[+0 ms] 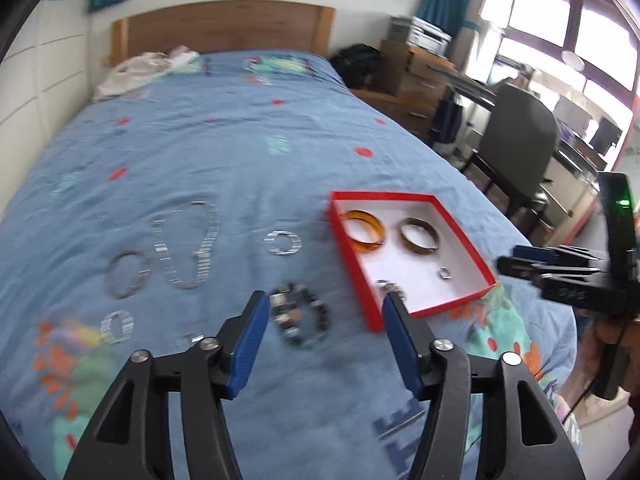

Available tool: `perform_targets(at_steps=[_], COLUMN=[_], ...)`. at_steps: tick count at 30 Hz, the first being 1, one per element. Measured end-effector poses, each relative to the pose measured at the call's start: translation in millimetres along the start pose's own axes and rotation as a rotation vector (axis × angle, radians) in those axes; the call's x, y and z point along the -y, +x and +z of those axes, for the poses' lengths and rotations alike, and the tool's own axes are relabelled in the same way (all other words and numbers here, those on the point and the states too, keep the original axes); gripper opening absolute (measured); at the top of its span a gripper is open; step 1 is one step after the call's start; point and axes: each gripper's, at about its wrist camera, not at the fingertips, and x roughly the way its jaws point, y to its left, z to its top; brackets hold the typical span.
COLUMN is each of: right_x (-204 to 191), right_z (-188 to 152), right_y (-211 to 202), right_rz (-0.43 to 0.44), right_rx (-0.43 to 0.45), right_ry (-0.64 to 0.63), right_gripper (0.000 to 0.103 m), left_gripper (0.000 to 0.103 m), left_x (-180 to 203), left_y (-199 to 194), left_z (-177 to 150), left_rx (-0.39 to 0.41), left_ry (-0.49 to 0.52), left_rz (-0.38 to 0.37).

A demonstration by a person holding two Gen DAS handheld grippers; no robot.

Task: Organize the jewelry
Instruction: 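Withdraw both open tools from the red box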

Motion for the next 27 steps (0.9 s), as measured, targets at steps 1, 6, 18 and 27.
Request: perform_targets(at_steps=[1, 6, 18, 27], right_x=[-5, -30, -80, -108], right_z=[-1, -8, -23, -31], right_y=[-10, -50, -107, -103], right_rz=[0.003, 0.02, 0.064, 0.113], right_rx=[0.017, 0.088, 0.223, 0.262], right_ry=[0.002, -0.005, -0.009, -0.005], right_gripper=[0.045, 0.045, 0.045, 0.045], left_gripper=[0.062, 0.065, 0.079, 0.084], left_x=[-7, -31, -91, -121], left_y=[-11, -55, -131, -137], left_z=[-3, -19, -55, -79], left_rx=[0.016, 0.085, 0.152, 0.154], left_ry=[-0.012, -0.044, -0.124, -0.204], left_rz=[0.015, 0.081, 0.232, 0.303])
